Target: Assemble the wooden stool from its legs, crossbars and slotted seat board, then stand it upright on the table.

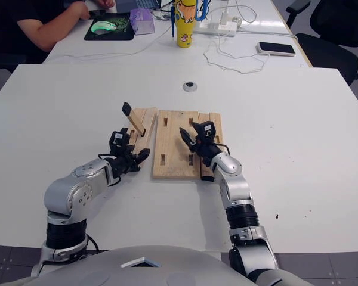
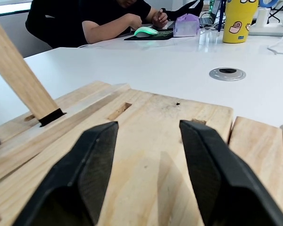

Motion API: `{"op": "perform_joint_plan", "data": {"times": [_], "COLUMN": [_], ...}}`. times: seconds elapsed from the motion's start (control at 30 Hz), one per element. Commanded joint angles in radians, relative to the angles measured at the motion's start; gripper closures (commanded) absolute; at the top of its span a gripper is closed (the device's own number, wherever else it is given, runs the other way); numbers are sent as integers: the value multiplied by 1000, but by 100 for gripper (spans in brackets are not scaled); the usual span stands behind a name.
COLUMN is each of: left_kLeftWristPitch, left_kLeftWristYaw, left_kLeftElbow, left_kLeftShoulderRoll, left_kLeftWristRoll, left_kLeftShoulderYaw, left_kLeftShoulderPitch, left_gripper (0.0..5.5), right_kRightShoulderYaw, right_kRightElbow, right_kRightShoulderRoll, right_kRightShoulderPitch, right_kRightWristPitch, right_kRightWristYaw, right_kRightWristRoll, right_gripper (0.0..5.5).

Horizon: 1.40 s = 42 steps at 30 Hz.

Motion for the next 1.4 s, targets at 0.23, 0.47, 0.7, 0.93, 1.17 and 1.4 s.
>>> {"op": "perform_joint_plan", "data": {"times": [0.23, 0.47, 0.7, 0.93, 1.17, 1.4], "left_kLeftWristPitch": [93, 164, 192, 152, -31, -260], "left_kLeftWristYaw": [-16, 25, 20, 21, 24, -63], "left_kLeftElbow": [46, 63, 82, 75, 46, 57], "left_kLeftShoulderRoll": [62, 87, 64, 33, -11, -7], "left_kLeftWristRoll": [6, 54, 45, 44, 46, 13], "left_kLeftShoulderYaw": [-51, -108, -82, -49, -8, 10], "left_kLeftShoulderPitch": [32, -29, -57, -67, -83, -126], "left_gripper": [234, 234, 256, 330, 342, 342], "right_kRightShoulderYaw": [0, -6, -10, -15, -15, -92], "right_kRightElbow": [-7, 3, 4, 20, 48, 82], "right_kRightShoulderRoll": [16, 22, 26, 21, 7, -4], "right_kRightShoulderPitch": [9, -1, 7, -10, -40, -98], "right_kRightWristPitch": [-6, -12, -17, -21, -11, 16], "right_kRightWristYaw": [-25, -34, -44, -41, -60, 0], "right_kRightWristRoll": [-1, 0, 0, 2, -28, 74], "right_gripper": [309, 309, 309, 309, 309, 309]}}
